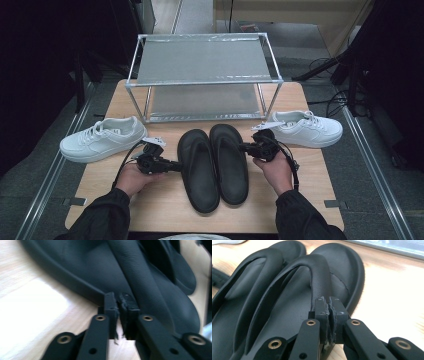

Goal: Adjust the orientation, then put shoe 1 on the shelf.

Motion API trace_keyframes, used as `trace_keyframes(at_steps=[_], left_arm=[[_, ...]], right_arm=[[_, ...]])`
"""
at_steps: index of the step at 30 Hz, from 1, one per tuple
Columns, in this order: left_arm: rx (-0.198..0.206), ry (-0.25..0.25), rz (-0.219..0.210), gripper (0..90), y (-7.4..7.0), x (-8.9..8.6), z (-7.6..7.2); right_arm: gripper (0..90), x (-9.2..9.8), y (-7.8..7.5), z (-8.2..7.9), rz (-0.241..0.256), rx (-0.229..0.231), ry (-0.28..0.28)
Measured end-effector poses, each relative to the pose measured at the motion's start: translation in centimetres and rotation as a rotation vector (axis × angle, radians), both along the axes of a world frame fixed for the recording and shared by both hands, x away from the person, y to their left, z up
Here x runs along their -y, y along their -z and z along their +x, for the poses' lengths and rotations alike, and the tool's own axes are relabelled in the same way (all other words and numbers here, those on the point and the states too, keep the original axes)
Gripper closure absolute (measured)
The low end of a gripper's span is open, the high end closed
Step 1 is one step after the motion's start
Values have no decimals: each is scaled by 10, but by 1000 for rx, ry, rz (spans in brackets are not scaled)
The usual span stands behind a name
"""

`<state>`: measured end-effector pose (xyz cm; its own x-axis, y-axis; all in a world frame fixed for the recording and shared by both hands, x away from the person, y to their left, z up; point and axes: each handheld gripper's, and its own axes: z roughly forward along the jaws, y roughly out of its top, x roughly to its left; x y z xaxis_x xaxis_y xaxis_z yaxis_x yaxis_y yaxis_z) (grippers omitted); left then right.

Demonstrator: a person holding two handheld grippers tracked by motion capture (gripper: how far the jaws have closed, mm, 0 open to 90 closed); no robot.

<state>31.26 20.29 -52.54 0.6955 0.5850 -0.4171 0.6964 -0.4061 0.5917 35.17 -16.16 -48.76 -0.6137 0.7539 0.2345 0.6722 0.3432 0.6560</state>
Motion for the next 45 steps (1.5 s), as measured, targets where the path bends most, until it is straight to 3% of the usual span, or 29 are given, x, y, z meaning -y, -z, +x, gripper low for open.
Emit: trace_keyframes(at_steps=[6,10,11,12,16,20,26,32,40,45], left_arm=[[-6,-9,-18,775,-7,-1,2],[-19,-7,-41,667,-15,-4,3],[-14,-22,-80,629,-22,-6,2],[-14,-22,-80,602,-22,-6,2],[48,-11,-102,537,-35,-7,-3],[67,-9,-103,449,-39,-6,-4],[98,8,-97,420,-48,-2,-4],[116,25,-96,410,-53,2,-1],[121,38,-102,412,-57,6,3],[133,40,-101,413,-58,7,4]], right_arm=[[791,4,-4,-2,31,13,7],[745,3,-8,-6,40,37,4],[717,2,-11,-9,58,53,1],[705,2,-13,-11,64,58,-1],[639,-1,-17,-17,83,74,-8],[572,-6,-20,-26,82,94,-22],[556,-11,-20,-36,91,93,-35],[529,-20,-17,-47,136,89,-18],[489,-35,-12,-53,136,114,-1],[477,-45,-7,-55,140,102,7]])
